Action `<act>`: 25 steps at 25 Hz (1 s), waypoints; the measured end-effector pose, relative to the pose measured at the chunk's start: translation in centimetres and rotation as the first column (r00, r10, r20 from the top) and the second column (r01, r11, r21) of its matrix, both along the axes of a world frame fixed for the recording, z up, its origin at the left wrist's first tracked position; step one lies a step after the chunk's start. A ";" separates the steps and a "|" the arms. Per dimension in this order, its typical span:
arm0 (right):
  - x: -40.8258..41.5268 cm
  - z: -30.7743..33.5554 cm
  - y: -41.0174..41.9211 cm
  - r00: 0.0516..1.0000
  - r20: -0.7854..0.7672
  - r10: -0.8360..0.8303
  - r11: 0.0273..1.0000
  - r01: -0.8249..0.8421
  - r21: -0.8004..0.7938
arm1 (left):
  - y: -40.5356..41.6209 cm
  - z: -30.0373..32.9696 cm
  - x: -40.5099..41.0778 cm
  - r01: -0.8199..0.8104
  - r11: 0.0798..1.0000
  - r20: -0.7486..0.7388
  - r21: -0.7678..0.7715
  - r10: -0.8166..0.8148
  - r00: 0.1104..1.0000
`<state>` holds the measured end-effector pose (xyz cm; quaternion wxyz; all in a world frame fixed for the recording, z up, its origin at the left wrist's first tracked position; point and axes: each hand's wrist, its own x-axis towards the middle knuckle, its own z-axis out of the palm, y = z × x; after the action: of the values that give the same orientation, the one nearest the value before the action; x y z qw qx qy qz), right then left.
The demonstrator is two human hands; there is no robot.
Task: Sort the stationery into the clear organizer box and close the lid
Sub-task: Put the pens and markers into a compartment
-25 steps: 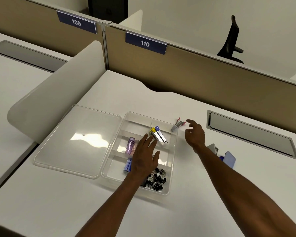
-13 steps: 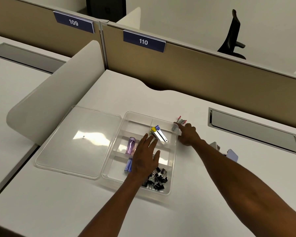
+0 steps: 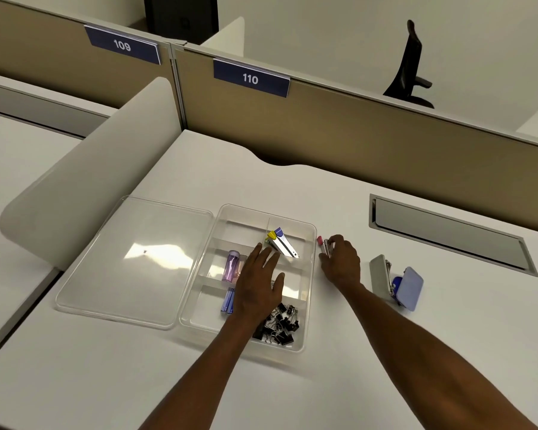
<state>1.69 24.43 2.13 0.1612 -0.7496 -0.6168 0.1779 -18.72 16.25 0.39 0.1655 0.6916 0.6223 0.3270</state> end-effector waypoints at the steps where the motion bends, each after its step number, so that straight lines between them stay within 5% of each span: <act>1: 0.0 0.1 0.1 0.995 -0.072 -0.069 0.998 0.069 -0.003 | 0.0 0.0 0.0 0.000 1.000 0.000 -0.002 0.000 1.000; 3: 0.0 0.5 0.7 0.869 -0.393 -0.300 0.953 0.289 -0.089 | 0.0 0.1 0.0 0.001 1.000 0.001 0.001 -0.001 1.000; 6: 0.1 1.2 1.4 0.456 -0.766 -0.453 0.870 0.414 -0.268 | -0.1 0.1 0.0 0.005 1.000 0.003 0.000 -0.005 1.000; 8: 0.0 1.9 1.7 0.410 -0.822 -0.396 0.888 0.399 -0.229 | 0.0 0.1 0.0 0.003 1.000 0.003 -0.004 -0.003 1.000; 13: -2.0 4.5 1.6 0.666 -0.741 -0.080 0.973 0.215 0.088 | -0.1 0.1 0.0 -0.001 1.000 0.014 -0.005 0.001 1.000; 18: -4.6 4.9 2.0 0.908 -0.354 0.223 0.952 -0.125 0.279 | 0.0 0.1 0.1 -0.006 1.000 0.024 -0.013 0.006 1.000; 22: -6.1 4.2 2.6 0.963 0.025 0.268 0.946 -0.268 0.185 | 0.0 0.1 0.1 -0.011 1.000 0.023 -0.018 0.011 1.000; 25: -6.5 3.4 2.5 0.913 0.290 0.287 0.936 -0.332 0.120 | 0.0 0.1 0.1 -0.014 1.000 0.032 -0.016 0.014 0.999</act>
<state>-4.80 26.94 5.54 0.1080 -0.6432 -0.7566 0.0462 -18.59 16.28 0.47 0.1786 0.6806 0.6268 0.3346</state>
